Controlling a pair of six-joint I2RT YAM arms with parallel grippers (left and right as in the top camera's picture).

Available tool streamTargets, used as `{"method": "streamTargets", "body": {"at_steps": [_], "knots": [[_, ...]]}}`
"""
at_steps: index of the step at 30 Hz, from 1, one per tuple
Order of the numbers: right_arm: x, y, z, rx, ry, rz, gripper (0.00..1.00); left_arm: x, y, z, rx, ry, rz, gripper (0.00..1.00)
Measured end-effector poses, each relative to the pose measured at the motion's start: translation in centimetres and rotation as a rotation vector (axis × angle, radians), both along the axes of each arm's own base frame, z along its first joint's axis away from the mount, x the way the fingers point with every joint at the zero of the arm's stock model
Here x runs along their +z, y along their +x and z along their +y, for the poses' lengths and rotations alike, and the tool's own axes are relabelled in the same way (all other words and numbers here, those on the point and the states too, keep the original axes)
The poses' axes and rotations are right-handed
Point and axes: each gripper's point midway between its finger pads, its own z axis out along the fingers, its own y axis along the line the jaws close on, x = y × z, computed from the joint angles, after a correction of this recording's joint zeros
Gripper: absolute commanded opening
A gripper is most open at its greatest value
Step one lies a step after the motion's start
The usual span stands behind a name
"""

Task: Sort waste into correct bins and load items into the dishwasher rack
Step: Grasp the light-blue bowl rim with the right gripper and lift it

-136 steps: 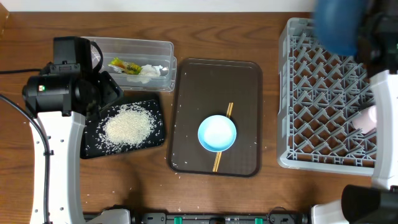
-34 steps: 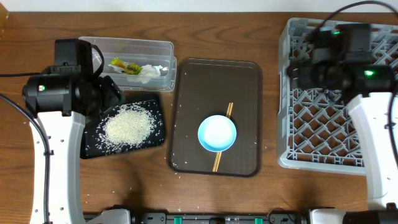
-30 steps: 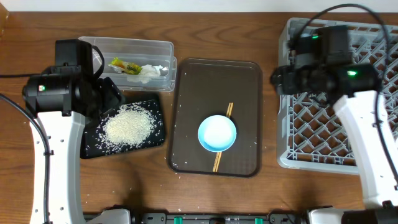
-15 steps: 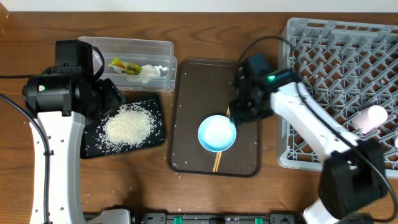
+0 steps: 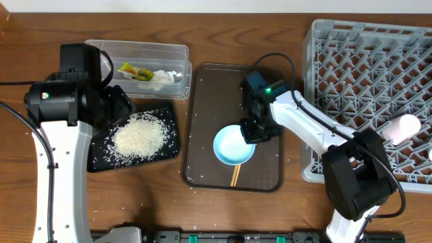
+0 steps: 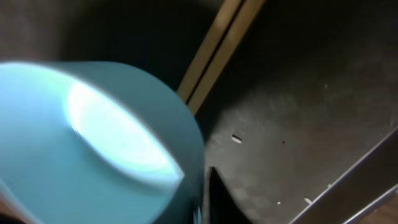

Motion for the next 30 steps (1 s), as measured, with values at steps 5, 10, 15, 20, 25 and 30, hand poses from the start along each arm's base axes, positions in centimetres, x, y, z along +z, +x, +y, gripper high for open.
{"method": "streamTargets", "body": {"at_steps": [5, 10, 15, 20, 25, 30], "knots": [[0.2, 0.4, -0.2, -0.001, -0.001, -0.011, 0.01, 0.0, 0.0, 0.0, 0.000, 0.000, 0.001, 0.84], [3.3, 4.1, -1.9, -0.030, 0.011, -0.135, 0.01, 0.0, -0.1, 0.0, 0.000, -0.001, 0.002, 0.84], [11.3, 10.4, -7.3, -0.158, -0.060, -0.475, 0.01, 0.0, -0.1, 0.0, 0.000, 0.000, 0.002, 0.85], [18.7, 14.3, -14.0, -0.283, -0.193, -0.783, 0.01, 0.0, -0.1, 0.0, 0.000, 0.000, 0.003, 0.85], [22.8, 16.5, -21.5, -0.399, -0.448, -0.967, 0.01, 0.0, -0.1, 0.0, 0.000, 0.000, 0.002, 0.84], [26.1, 16.9, -28.6, -0.576, -0.755, -1.072, 0.01, 0.0, -0.1, 0.0, 0.000, 0.000, 0.003, 0.84]]}}
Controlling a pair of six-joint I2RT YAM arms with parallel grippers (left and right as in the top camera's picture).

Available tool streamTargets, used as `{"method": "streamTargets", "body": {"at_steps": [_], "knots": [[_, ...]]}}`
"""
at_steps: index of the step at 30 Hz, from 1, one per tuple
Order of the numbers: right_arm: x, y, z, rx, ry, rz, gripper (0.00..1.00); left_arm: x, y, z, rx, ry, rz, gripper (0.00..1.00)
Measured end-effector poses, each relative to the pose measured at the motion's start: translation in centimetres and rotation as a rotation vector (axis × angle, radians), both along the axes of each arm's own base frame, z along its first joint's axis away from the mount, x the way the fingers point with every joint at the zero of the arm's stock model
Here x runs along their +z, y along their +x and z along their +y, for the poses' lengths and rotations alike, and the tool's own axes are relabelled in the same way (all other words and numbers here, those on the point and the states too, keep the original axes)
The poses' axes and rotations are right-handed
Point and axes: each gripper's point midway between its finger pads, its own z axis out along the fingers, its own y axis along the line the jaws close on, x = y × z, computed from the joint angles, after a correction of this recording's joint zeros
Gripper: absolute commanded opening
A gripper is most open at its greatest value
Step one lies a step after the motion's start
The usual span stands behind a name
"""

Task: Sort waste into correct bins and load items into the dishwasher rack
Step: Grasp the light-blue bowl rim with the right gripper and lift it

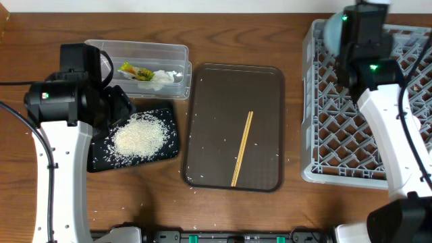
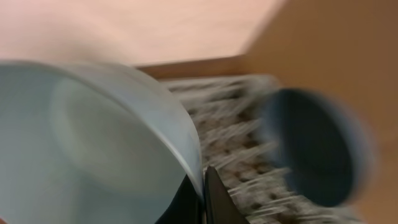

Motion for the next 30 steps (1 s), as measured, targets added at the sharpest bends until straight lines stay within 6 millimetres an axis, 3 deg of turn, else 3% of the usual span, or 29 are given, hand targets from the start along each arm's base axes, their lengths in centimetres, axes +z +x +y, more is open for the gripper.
{"method": "streamTargets", "body": {"at_steps": [4, 7, 17, 23, 27, 30], "knots": [[1.5, -0.6, -4.7, -0.212, -0.150, -0.042, 0.01, 0.0, 0.0, 0.0, 0.000, 0.000, 0.001, 0.84], [1.1, -0.8, -7.0, -0.321, -0.238, -0.014, 0.01, 0.0, 0.0, 0.0, 0.000, 0.000, 0.001, 0.84], [-5.7, -0.6, -12.9, -0.478, -0.363, 0.223, 0.01, 0.0, 0.0, 0.0, 0.000, 0.000, 0.000, 0.84], [-8.2, -0.8, -14.6, -0.509, -0.378, 0.295, 0.01, 0.0, 0.1, 0.0, 0.000, 0.000, -0.002, 0.84], [-10.0, -0.5, -14.6, -0.499, -0.384, 0.336, 0.01, 0.0, 0.1, 0.0, 0.000, 0.000, -0.003, 0.84], [-10.9, -0.3, -14.4, -0.490, -0.387, 0.359, 0.06, 0.0, 0.1, 0.0, 0.000, 0.000, -0.004, 0.85]]}}
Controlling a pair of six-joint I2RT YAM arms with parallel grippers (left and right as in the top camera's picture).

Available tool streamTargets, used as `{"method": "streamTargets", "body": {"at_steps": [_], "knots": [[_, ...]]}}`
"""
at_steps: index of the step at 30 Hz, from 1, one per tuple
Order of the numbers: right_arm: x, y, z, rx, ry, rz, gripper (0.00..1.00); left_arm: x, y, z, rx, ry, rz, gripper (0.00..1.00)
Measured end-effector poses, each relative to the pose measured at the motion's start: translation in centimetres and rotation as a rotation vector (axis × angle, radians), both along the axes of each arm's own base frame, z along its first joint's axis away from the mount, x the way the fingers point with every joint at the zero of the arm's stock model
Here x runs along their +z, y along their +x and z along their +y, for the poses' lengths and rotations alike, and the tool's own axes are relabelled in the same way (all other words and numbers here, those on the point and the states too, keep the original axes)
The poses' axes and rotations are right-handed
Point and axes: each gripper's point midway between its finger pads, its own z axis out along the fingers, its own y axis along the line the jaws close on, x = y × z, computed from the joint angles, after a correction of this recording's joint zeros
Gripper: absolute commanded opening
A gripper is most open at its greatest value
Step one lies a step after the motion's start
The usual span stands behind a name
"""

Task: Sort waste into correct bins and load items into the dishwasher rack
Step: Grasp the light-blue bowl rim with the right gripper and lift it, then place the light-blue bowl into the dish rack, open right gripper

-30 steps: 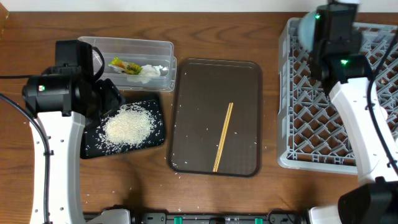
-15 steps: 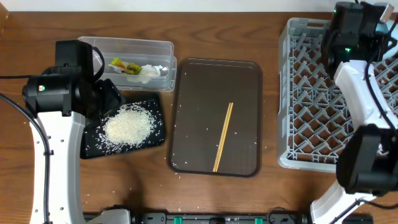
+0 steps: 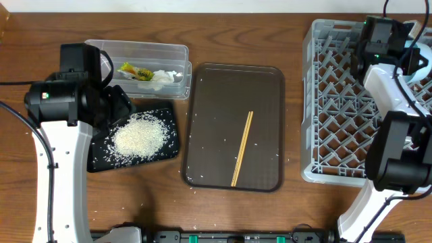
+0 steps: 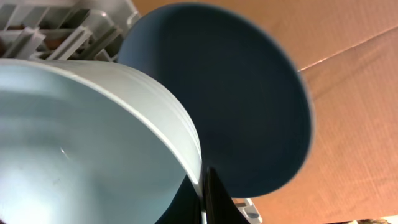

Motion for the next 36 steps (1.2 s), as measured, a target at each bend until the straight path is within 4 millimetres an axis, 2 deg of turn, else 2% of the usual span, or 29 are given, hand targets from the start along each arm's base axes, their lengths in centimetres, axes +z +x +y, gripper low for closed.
{"method": "streamTargets", "body": {"at_steps": [1, 5, 9, 11, 12, 13, 19, 21, 23, 26, 28, 30, 32, 34, 36], "knots": [[-0.2, 0.0, 0.1, 0.001, 0.001, 0.010, 0.09, 0.0, 0.0, 0.0, 0.000, 0.000, 0.000, 0.84], [-1.2, -0.3, 1.1, 0.015, 0.020, 0.054, 0.34, 0.0, 0.0, 0.0, 0.000, 0.000, 0.000, 0.85], [-2.6, -0.4, 2.9, 0.063, 0.060, 0.134, 0.43, 0.0, 0.0, 0.0, 0.000, 0.000, 0.000, 0.84], [-3.2, -0.4, 4.1, 0.089, 0.079, 0.162, 0.52, 0.0, 0.0, 0.0, 0.000, 0.000, -0.001, 0.85], [-3.5, -0.4, 4.7, 0.101, 0.089, 0.174, 0.62, 0.0, 0.0, 0.0, 0.000, 0.000, -0.001, 0.84], [-3.7, -0.4, 5.0, 0.105, 0.095, 0.169, 0.67, 0.0, 0.0, 0.0, 0.000, 0.000, 0.000, 0.85], [-5.1, -0.4, 7.2, 0.182, 0.207, 0.207, 0.78, 0.0, 0.0, 0.0, 0.000, 0.000, -0.001, 0.84], [-4.8, -0.6, 8.1, 0.225, 0.273, 0.198, 0.80, 0.0, 0.0, 0.0, 0.000, 0.000, -0.001, 0.84], [-3.5, -0.8, 9.4, 0.281, 0.344, 0.168, 0.80, 0.0, 0.0, 0.0, 0.000, 0.000, -0.001, 0.84], [-0.1, -1.0, 12.9, 0.425, 0.482, 0.077, 0.75, 0.0, 0.1, 0.0, 0.000, 0.000, -0.003, 0.85], [2.2, -1.7, 16.4, 0.556, 0.612, 0.021, 0.74, 0.0, 0.1, 0.0, 0.000, 0.001, -0.003, 0.85], [3.3, -2.4, 19.6, 0.655, 0.733, -0.004, 0.72, 0.0, 0.1, 0.0, 0.000, 0.000, -0.002, 0.84], [3.5, -3.3, 23.5, 0.753, 0.888, -0.006, 0.68, 0.0, 0.0, 0.0, 0.000, 0.000, -0.001, 0.85], [2.7, -4.6, 27.5, 0.819, 1.048, 0.033, 0.64, 0.0, 0.0, 0.0, 0.000, 0.000, 0.001, 0.85], [1.5, -5.8, 30.6, 0.840, 1.159, 0.081, 0.62, 0.0, 0.0, 0.0, 0.000, 0.000, 0.001, 0.84]]}}
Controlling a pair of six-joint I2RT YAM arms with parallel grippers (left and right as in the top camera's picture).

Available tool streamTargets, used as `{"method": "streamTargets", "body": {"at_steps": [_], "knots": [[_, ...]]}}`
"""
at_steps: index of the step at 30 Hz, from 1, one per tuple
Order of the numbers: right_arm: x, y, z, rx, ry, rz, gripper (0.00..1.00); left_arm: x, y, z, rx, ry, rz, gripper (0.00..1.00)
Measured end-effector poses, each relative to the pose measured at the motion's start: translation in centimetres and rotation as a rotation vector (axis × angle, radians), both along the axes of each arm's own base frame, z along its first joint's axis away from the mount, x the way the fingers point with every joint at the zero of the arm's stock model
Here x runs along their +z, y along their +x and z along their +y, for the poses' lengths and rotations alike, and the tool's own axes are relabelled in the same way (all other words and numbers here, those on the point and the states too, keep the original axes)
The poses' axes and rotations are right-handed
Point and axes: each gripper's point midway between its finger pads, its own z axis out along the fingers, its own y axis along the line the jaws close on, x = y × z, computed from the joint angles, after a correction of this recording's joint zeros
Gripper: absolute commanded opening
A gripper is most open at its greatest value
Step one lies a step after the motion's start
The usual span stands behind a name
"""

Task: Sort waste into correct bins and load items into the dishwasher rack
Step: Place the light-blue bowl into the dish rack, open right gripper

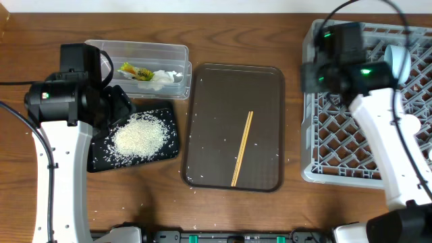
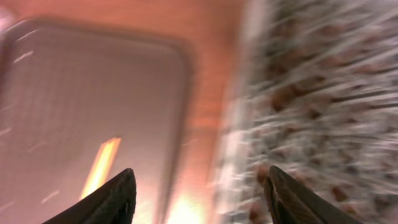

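A pair of wooden chopsticks [image 1: 242, 148] lies on the brown tray [image 1: 202, 101]; the blurred right wrist view shows them as a pale streak, the chopsticks [image 2: 102, 165]. The light blue bowl [image 1: 399, 61] stands in the grey dishwasher rack [image 1: 337, 135] at its far right. My right gripper [image 1: 312, 74] hangs over the rack's left edge, open and empty [image 2: 199, 193]. The left arm [image 1: 74, 91] hovers by the black tray of rice [image 1: 138, 135], and its fingers are hidden under it.
A clear bin [image 1: 145, 57] holding food scraps and crumpled paper stands at the back left. Loose rice grains lie scattered on the brown tray and on the wooden table [image 1: 297, 196] around it. The rack's wall rises along the tray's right side.
My right gripper has let go of the blue bowl, which now stands in the rack. The gripper has opened and moved left to the rack's left edge. The left arm has not moved.
First my right gripper was shut on the blue bowl on the brown tray, over the chopsticks. It then held the bowl above the rack's far edge, and later beside a dark plate at the rack's far right. Now the bowl stands in the rack.
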Motion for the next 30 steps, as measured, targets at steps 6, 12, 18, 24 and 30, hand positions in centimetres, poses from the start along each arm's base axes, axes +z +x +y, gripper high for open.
{"method": "streamTargets", "body": {"at_steps": [6, 12, 18, 24, 30], "knots": [[-5.1, -4.4, 7.1, 0.102, 0.104, 0.184, 0.57, 0.0, 0.0, 0.0, 0.000, 0.000, 0.001, 0.85], [-11.0, -8.2, 10.1, 0.074, 0.096, 0.319, 0.55, 0.0, -0.1, 0.0, 0.000, 0.000, 0.005, 0.85], [-15.5, -10.4, 11.8, 0.042, 0.090, 0.377, 0.52, 0.0, -0.1, 0.0, 0.000, 0.000, 0.004, 0.85], [-18.8, -11.9, 12.6, -0.026, 0.031, 0.421, 0.52, 0.0, -0.1, 0.0, 0.000, 0.000, 0.005, 0.84], [-20.0, -12.0, 12.2, -0.104, -0.004, 0.425, 0.46, 0.0, -0.1, 0.0, 0.000, 0.000, 0.005, 0.85]]}}
